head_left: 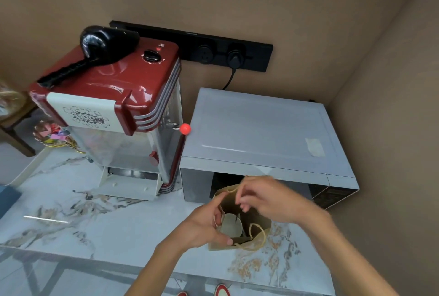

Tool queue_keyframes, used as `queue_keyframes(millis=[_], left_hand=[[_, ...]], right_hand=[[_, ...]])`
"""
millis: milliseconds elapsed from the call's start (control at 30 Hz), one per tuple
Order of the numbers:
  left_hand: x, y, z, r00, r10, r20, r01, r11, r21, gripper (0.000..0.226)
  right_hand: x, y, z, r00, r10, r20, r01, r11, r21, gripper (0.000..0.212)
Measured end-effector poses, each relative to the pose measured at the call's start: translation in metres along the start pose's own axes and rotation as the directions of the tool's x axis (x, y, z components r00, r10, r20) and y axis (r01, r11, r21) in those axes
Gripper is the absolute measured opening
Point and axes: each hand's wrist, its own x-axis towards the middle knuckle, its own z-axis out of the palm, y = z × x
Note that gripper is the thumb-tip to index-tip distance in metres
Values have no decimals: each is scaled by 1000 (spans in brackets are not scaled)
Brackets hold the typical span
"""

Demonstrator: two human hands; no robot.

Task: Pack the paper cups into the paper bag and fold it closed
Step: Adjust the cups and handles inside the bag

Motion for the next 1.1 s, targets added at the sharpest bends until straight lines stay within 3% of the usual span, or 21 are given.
queue_keyframes(millis=[133,233,400,533,567,667,733,800,833,867,900,933,967,1033,1100], left_hand=[[2,0,1,1000,28,-7,-28,1000,9,113],[3,-2,1,999,33,-15,-33,999,23,117],[-1,-3,-1,999,27,-25,-26,999,40,114],[-4,-1,-2,999,39,-25,-38,998,46,114],[-4,0,-1,999,41,-22,-40,998,55,114],[-3,0,0,999,38,-18,-36,997,62,116],[-2,-1,-2,999,32,-16,-31,998,60,116],[-2,-2,-4,999,30,-15,-29,998,63,116],[-2,-3,-5,999,33,-14,-32,997,67,116],[-1,-4,-5,999,36,-13,-35,997,71,115],[-1,-4,-5,999,38,-12,-37,996,75,115],[-1,-4,-5,999,39,-10,-38,996,81,115],[0,-5,-5,999,40,-8,-39,995,87,114],[0,-5,-6,999,50,-7,-48,993,105,111],[-1,-4,-8,997,76,-20,-73,991,109,102]], right_hand=[[50,11,43,960,102,260,-36,968,-249,11],[68,22,68,941,136,309,-32,947,-319,26],[78,29,93,888,234,395,-14,875,-485,26],[87,30,106,842,332,426,5,784,-621,37],[95,21,113,803,407,435,15,715,-699,42],[124,-23,141,663,702,260,124,239,-963,71],[143,-23,156,580,751,316,44,359,-932,80],[125,-11,151,543,764,348,-30,432,-901,62],[115,-6,145,617,722,312,-54,435,-899,60],[106,-5,138,753,634,176,-100,374,-922,59],[98,1,128,777,590,218,-166,526,-834,52],[86,5,110,811,472,345,-158,745,-648,43],[74,7,95,836,377,399,-126,840,-528,35],[60,12,74,876,261,405,-101,921,-376,28],[50,14,59,929,159,334,-99,977,-190,37]])
